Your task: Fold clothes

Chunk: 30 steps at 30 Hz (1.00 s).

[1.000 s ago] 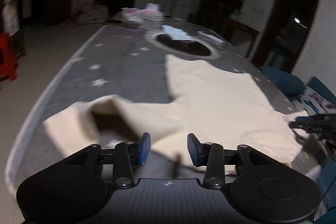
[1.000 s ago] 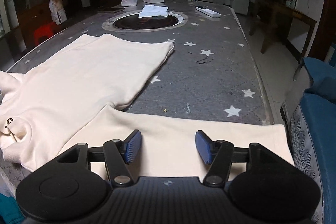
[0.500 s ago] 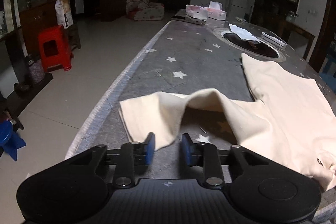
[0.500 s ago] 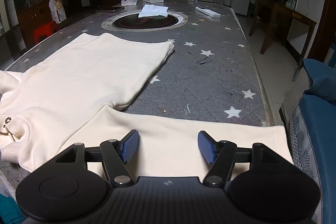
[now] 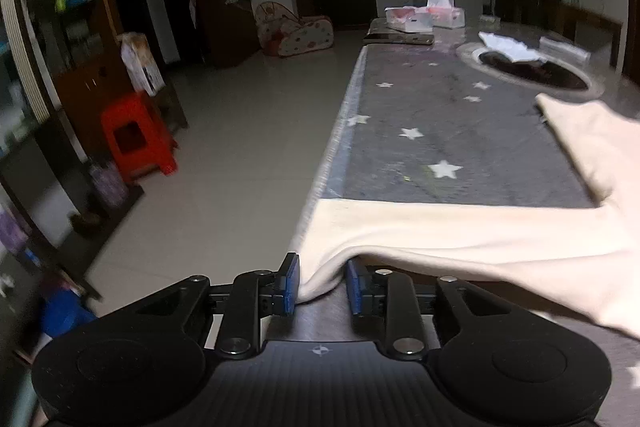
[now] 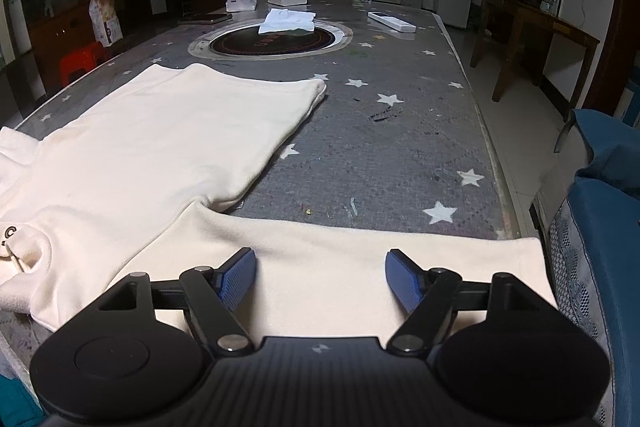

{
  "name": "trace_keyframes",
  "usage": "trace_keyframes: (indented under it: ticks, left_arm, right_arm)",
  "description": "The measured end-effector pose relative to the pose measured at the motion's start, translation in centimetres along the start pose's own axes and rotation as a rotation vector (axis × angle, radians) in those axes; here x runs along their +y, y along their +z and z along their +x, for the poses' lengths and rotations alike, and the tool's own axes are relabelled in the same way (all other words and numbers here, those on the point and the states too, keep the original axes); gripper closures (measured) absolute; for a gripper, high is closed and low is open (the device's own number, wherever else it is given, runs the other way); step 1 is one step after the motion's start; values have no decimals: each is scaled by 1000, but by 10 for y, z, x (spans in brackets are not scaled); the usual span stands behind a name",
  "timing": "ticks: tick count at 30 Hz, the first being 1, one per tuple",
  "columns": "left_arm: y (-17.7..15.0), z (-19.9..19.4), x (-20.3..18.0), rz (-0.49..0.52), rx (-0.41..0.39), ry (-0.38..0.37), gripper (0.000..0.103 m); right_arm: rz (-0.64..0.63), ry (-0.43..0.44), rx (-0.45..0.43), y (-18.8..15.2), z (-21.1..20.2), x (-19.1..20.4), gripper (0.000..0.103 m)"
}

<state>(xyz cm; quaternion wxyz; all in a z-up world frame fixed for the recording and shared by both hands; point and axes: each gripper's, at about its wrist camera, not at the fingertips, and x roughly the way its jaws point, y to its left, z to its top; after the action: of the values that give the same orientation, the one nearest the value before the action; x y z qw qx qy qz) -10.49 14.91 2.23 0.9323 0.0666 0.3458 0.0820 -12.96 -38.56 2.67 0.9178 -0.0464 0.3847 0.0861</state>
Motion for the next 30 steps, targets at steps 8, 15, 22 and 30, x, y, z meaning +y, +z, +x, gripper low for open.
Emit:
trace_keyframes:
  ticks: [8, 15, 22, 30]
  left_arm:
    - [8, -11, 15, -100, 25, 94, 65]
    - [22, -42, -45, -65, -58, -252, 65]
    - [9, -25, -92, 35, 1, -360, 65]
    - [14, -20, -70, 30, 35, -257, 64]
  right_arm:
    - [-53, -21, -8, 6, -7, 7, 29]
    - [-105, 48, -46, 18, -12, 30, 29]
    - [-146, 108, -21, 13, -2, 50, 29]
    - [-126, 105, 3, 24, 7, 37, 30]
